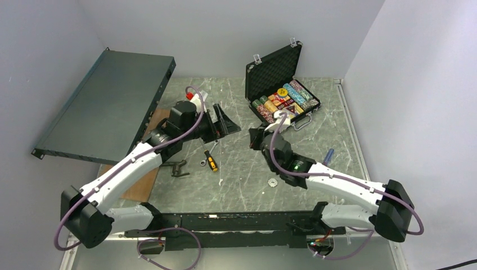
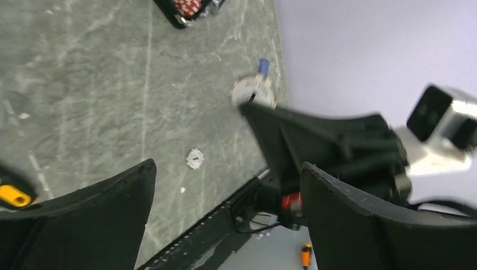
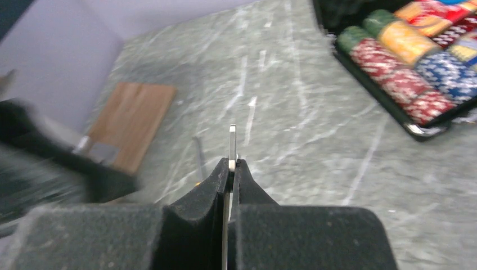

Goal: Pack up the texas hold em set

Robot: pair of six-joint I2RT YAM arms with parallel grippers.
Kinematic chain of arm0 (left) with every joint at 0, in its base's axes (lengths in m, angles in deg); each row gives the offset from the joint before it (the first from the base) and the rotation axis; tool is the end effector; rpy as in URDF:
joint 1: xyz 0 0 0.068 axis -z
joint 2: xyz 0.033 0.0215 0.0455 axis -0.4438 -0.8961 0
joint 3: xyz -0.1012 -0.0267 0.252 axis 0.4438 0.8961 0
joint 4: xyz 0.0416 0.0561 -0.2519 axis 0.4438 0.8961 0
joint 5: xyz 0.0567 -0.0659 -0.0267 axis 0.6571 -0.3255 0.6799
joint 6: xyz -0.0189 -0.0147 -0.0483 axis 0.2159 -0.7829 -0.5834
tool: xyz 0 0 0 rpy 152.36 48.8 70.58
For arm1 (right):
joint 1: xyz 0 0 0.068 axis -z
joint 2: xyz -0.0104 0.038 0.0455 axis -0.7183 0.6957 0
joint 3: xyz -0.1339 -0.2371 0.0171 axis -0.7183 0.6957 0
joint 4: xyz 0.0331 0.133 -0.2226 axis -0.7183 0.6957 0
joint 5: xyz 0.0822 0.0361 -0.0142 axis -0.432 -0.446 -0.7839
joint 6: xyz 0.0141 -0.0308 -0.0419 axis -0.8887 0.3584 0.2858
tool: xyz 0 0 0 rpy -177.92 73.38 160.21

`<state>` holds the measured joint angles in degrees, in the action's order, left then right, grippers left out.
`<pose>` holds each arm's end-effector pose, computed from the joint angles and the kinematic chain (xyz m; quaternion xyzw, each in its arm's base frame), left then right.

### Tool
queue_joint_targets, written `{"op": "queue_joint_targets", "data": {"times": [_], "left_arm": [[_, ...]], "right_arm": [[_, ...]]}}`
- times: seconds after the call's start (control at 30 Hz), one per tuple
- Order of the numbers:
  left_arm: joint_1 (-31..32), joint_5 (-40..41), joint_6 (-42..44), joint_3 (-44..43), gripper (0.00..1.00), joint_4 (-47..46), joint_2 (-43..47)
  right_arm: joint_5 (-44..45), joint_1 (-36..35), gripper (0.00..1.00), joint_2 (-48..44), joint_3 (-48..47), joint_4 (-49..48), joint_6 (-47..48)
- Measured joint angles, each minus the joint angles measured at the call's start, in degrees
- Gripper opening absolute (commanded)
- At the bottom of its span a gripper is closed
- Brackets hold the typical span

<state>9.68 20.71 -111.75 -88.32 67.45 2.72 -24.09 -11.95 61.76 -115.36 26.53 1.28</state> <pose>0.2205 -0.1730 0.3352 -0.0693 0.8288 -0.4750 0.2876 0.1570 0.2082 0.2971 0.0483 0.7579 0.2486 0.6012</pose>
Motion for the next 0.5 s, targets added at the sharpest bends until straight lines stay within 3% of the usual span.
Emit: {"op": "queue_joint_targets", "data": {"times": [0.1, 0.23, 0.4, 0.5], "left_arm": [[-0.2, 3.63, 6.97, -0.81, 0.99, 4.31, 2.71], [-0.52, 7.56, 18.99, -7.13, 0.99, 11.15, 2.93], [-0.74, 11.96, 35.17, -21.73, 0.99, 17.77, -0.87], [-0.74, 13.73, 41.09, -22.58, 0.97, 17.77, -1.33]], "right_arm": [[-3.45, 7.85, 0.0, -1.44, 1.64, 3.8, -2.64], [-13.38, 25.0, 0.0, 0.11, 1.07, 12.55, -4.83], [-26.25, 42.23, 0.0, 11.28, -11.23, 26.82, -4.74], [-31.89, 48.28, 0.0, 20.11, -21.84, 33.59, -4.81]]}}
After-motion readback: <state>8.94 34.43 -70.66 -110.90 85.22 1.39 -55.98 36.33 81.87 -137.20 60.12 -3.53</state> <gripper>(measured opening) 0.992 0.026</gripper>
